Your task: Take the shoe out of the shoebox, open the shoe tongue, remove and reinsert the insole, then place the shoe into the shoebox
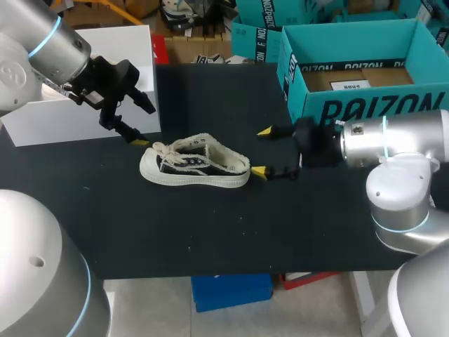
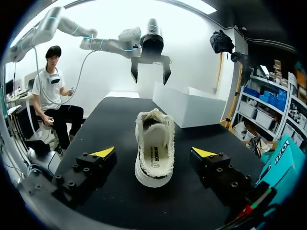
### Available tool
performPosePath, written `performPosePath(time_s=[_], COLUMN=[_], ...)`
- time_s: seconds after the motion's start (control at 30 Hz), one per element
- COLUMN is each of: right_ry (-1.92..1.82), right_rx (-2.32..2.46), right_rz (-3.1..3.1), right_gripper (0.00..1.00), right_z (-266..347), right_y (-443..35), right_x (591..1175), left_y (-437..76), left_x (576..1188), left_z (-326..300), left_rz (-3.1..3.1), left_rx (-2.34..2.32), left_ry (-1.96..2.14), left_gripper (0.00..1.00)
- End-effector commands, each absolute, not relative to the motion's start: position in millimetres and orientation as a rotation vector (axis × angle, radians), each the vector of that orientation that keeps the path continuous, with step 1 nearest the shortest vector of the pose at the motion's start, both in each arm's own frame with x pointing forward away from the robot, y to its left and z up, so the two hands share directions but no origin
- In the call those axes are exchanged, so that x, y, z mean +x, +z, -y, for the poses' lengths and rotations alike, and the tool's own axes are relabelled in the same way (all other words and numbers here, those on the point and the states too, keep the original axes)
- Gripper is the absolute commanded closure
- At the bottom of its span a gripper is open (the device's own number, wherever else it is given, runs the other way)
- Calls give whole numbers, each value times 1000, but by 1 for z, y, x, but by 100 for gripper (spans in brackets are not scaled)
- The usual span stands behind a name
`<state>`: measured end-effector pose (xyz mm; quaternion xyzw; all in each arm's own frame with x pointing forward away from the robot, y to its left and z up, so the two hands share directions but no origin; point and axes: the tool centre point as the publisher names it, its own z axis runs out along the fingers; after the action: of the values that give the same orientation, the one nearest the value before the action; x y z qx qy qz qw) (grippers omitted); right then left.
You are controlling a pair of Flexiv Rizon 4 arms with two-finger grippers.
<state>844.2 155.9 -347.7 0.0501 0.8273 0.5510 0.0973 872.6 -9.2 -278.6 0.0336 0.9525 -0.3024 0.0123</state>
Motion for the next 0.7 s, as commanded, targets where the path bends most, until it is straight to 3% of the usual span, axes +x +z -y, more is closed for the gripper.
performPosePath(time_s=[0.03, 0.7], right_ry=[1647, 1572], right_rx=[146, 166], right_rz=[-2462, -2566], right_gripper=[0, 0], right_z=[-169, -195], right_y=[-365, -409], right_x=[858, 858], left_y=[-280, -280], left_x=[872, 872], left_z=[9, 9], left_rz=[-2963, -2963], left_rx=[106, 106], left_ry=[-944, -944], left_gripper=[0, 0])
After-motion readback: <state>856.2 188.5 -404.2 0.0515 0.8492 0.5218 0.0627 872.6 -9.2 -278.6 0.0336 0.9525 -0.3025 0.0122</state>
